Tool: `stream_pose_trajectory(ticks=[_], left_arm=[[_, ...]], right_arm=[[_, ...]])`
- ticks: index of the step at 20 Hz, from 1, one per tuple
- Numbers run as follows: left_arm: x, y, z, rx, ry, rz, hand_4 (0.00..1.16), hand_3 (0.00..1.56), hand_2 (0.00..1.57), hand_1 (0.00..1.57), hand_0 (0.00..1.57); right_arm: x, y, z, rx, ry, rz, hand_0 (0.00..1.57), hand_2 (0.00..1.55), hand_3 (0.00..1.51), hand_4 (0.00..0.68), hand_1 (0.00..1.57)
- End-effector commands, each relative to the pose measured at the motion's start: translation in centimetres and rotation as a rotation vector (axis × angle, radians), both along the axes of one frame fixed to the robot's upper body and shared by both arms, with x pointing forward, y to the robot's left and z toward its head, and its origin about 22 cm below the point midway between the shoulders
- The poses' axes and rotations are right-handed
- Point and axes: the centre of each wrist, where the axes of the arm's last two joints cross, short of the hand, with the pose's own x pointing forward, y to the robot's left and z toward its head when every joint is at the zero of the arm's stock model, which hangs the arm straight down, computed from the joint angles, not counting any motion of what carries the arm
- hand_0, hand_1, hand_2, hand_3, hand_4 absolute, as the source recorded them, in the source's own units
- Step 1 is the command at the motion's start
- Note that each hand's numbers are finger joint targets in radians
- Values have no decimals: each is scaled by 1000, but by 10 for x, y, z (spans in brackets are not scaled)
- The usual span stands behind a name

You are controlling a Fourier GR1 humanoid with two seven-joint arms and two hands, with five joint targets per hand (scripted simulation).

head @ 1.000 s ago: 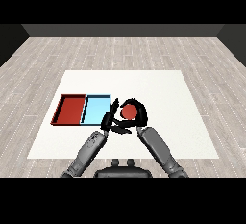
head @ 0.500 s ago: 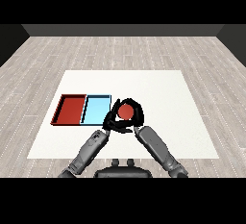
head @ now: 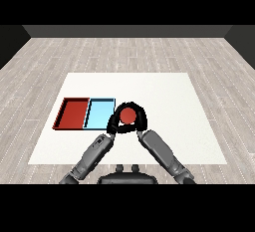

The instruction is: Pick the red can and put it in the red box

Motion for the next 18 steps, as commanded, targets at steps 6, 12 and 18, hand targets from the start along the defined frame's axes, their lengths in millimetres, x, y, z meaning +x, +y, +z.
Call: stream_pose_trajectory(ticks=[6, 12, 18], left_arm=[[-9, -16, -8, 21, 26, 92, 1116, 1484, 1564, 1571, 1571], [3, -13, 6, 8, -41, 127, 1138, 1479, 1558, 1571, 1571], [3, -9, 3, -47, -125, 149, 1147, 1513, 1571, 1571, 1571]], right_arm=[[-4, 14, 9, 8, -5, 16, 1492, 1442, 1388, 651, 1492], [2, 4, 5, 10, -3, -20, 1490, 1440, 1392, 642, 1490], [-9, 11, 5, -33, 76, -7, 923, 935, 532, 0, 923]])
